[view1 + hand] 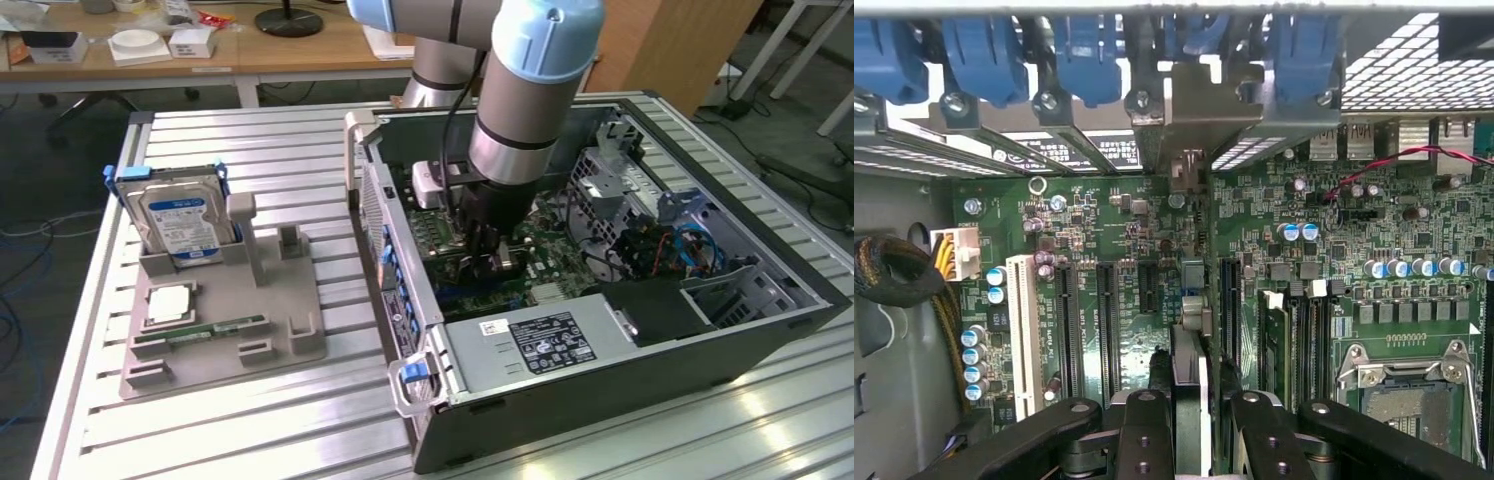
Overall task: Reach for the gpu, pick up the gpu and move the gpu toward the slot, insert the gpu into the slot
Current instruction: 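Insert the gpu into the slot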
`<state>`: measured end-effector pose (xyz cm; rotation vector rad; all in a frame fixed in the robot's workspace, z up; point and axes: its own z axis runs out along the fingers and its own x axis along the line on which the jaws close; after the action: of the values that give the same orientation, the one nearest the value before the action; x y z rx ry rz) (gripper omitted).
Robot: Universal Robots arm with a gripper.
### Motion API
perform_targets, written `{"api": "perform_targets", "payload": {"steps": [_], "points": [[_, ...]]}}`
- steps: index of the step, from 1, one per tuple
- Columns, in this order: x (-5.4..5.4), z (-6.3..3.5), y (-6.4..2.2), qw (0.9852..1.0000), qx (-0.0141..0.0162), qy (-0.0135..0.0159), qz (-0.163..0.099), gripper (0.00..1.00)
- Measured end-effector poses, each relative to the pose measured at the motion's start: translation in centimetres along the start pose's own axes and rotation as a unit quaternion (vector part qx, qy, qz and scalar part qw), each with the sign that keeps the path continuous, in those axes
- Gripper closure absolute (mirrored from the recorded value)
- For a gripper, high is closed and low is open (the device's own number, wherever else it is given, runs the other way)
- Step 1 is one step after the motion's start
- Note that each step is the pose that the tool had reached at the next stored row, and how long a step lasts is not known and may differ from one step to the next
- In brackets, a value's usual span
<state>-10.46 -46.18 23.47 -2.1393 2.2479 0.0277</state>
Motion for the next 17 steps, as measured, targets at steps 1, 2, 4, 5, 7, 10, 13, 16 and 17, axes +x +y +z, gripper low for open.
{"api": "perform_targets", "payload": {"steps": [1, 2, 4, 5, 7, 10, 13, 16, 17], "points": [[0.0, 0.0, 0.0, 1.0, -0.0001, 0.0001, 0.0, 0.73], [0.0, -0.01, 0.0, 1.0, -0.0001, 0.0001, 0.0, 0.73], [0.0, -0.01, 0.0, 1.0, -0.0001, 0.0001, 0.0, 0.73], [0.0, -0.01, 0.0, 1.0, -0.0001, 0.0001, 0.0, 0.73], [0.01, -0.01, 0.0, 1.0, -0.0001, 0.0001, 0.0, 0.73], [0.01, -0.01, 0.0, 1.0, -0.0001, 0.0002, 0.0, 0.73], [0.01, -0.01, 0.03, 1.0, 0.0, 0.0001, 0.0, 0.73], [-0.02, -0.01, 0.05, 1.0, 0.0, 0.0002, 0.0, 0.73], [-0.04, -0.04, 0.06, 1.0, 0.0, 0.0002, 0.0, 0.73]]}}
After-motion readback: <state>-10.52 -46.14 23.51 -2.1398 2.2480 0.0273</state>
